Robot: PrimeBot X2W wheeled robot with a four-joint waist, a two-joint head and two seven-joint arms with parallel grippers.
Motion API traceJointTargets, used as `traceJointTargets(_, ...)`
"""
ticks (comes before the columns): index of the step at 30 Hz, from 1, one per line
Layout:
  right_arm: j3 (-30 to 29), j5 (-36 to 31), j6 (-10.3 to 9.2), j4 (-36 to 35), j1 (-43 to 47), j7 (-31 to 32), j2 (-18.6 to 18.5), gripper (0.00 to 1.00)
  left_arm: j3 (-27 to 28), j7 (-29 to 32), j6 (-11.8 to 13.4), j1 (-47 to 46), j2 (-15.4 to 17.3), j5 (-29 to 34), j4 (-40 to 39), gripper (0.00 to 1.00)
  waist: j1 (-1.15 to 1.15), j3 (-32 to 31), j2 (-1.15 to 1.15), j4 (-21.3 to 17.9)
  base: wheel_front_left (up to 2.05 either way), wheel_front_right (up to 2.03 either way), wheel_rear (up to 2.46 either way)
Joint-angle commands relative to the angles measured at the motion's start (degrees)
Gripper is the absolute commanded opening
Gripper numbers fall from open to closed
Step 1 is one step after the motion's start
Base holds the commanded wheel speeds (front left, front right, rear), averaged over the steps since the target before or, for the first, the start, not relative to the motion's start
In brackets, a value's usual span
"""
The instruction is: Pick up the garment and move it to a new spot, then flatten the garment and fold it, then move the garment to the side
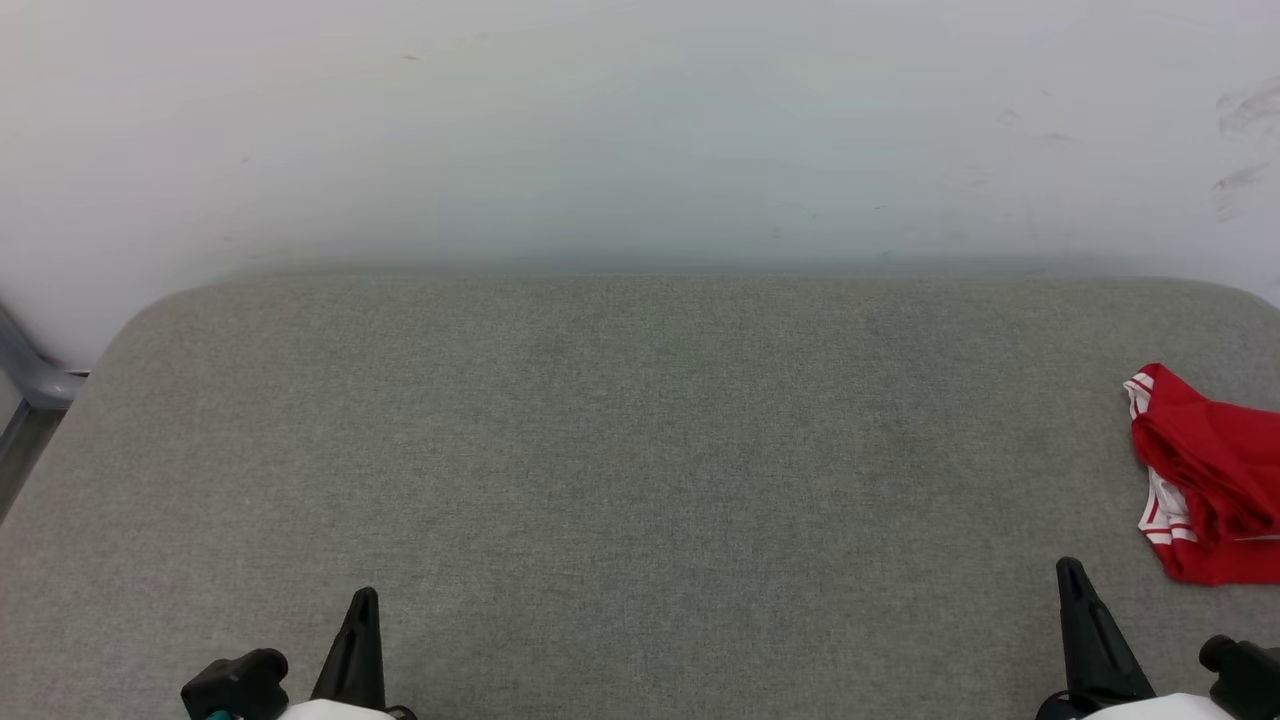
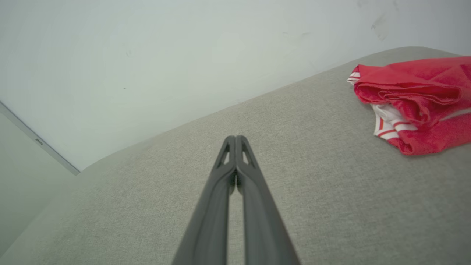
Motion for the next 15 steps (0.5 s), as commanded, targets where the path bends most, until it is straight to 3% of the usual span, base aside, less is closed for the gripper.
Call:
traceJointTargets(1,-0.12,1.92,0.0,-0.6,-1.68,0.34,-0.37,0.0,0.51,0.35,-0.47,-1.61,-0.13,-1.85,-0.6,0.0,0.0,0.02,0.0,-0.01,0.0,0.0,0.0)
traceJointTargets(15,-0.31,14.78,0.0,0.83,-4.12,3.38,-0.56,0.0,1.9,3.46,-1.76,-3.91,-0.38,-14.97,0.53,0.0,0.0,0.44,0.0,-0.2,0.0,0.0,0.0)
